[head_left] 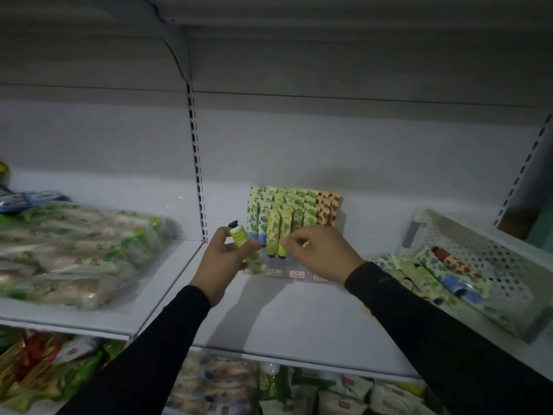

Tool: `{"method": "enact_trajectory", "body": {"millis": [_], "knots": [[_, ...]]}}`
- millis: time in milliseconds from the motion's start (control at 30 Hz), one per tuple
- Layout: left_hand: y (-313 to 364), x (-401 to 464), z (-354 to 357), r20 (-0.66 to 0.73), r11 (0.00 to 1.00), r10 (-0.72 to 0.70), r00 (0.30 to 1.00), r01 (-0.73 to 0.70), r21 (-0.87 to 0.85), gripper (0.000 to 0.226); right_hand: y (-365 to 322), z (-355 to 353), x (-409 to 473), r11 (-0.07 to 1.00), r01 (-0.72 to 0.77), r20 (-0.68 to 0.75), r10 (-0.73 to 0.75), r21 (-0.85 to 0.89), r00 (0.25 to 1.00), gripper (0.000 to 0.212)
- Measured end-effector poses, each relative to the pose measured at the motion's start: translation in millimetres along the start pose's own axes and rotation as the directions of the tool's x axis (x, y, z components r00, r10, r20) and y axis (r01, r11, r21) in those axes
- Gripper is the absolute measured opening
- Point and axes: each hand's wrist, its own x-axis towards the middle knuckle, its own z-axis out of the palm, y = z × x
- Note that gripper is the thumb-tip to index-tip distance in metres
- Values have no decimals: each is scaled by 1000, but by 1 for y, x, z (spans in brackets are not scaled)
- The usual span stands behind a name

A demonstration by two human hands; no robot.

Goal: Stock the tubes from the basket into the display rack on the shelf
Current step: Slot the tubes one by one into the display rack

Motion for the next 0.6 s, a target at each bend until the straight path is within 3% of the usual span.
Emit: {"method": "enact_trajectory", "body": {"millis": [133, 233, 433, 600], "knots": [[8, 1, 21, 82, 929, -134, 988, 154, -336, 44, 2, -8, -11, 996, -72, 80, 68, 45, 994, 37], [12, -2, 33, 112, 896, -164, 980, 196, -399, 47, 9, -20, -18, 965, -151, 54, 142, 213, 988, 36], [6, -12, 30, 179, 989, -149, 972, 145, 33, 27, 18, -38, -23, 825, -223, 11, 254, 520, 967, 28], [-4, -14, 29, 357, 866, -57, 932, -132, 482, 35, 14, -43, -20, 781, -228, -26, 298, 581, 954, 22]]}}
